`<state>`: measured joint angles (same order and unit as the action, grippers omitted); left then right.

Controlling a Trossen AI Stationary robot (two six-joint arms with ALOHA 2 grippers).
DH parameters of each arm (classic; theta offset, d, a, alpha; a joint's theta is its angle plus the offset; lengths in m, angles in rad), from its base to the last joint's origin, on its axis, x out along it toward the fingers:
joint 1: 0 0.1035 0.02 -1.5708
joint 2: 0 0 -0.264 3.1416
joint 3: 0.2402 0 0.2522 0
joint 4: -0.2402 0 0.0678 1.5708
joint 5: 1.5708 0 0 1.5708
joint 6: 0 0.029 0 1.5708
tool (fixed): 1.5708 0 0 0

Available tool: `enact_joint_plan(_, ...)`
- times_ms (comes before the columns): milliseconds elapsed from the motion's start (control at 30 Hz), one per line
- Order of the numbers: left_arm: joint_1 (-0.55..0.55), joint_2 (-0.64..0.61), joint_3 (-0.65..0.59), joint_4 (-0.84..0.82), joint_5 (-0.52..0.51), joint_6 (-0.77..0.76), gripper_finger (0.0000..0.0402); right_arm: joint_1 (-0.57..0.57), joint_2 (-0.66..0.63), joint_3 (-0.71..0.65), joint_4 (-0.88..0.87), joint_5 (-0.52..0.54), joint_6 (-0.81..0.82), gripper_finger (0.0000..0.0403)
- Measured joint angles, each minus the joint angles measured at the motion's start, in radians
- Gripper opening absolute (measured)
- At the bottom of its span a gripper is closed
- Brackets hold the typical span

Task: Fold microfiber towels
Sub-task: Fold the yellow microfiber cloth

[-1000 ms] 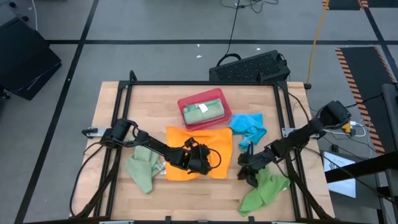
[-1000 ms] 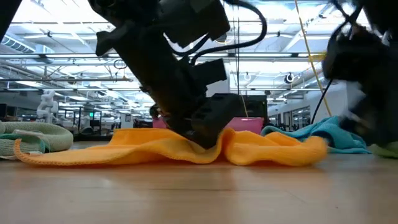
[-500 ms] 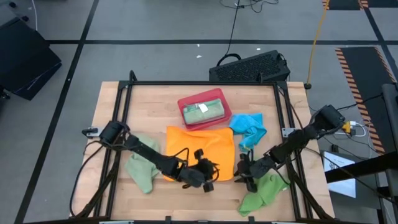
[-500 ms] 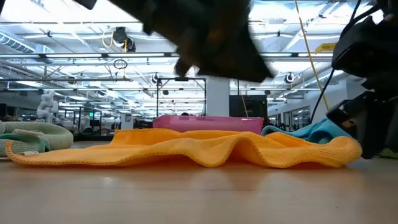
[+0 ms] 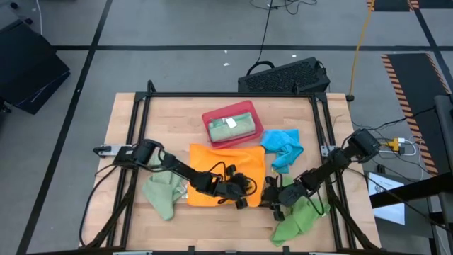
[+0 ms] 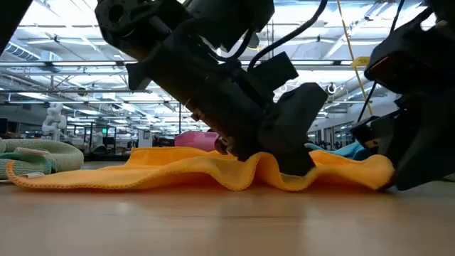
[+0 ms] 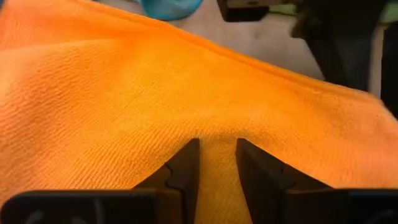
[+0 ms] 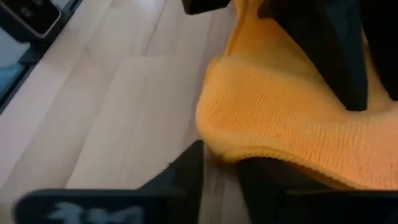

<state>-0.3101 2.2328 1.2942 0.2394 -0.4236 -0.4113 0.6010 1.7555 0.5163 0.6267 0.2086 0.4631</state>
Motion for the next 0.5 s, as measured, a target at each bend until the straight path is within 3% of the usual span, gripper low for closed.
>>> enact_joint_plan(133,0.012,0.003,0.003,-0.044,-0.007,-0.046,0.0108,-0.008,-0.005,0.0,0.011,-0.049,0.081,0.001)
enact_joint_plan(300,0.008,0.006,0.0,0.005,-0.017,-0.024,0.0108,-0.036,-0.04,-0.002,0.025,-0.248,0.256,0.0014)
enact_joint_plan(500,-0.006,0.009,-0.001,0.047,-0.025,0.039,0.0108,-0.061,-0.073,-0.003,0.031,-0.424,0.286,0.0002)
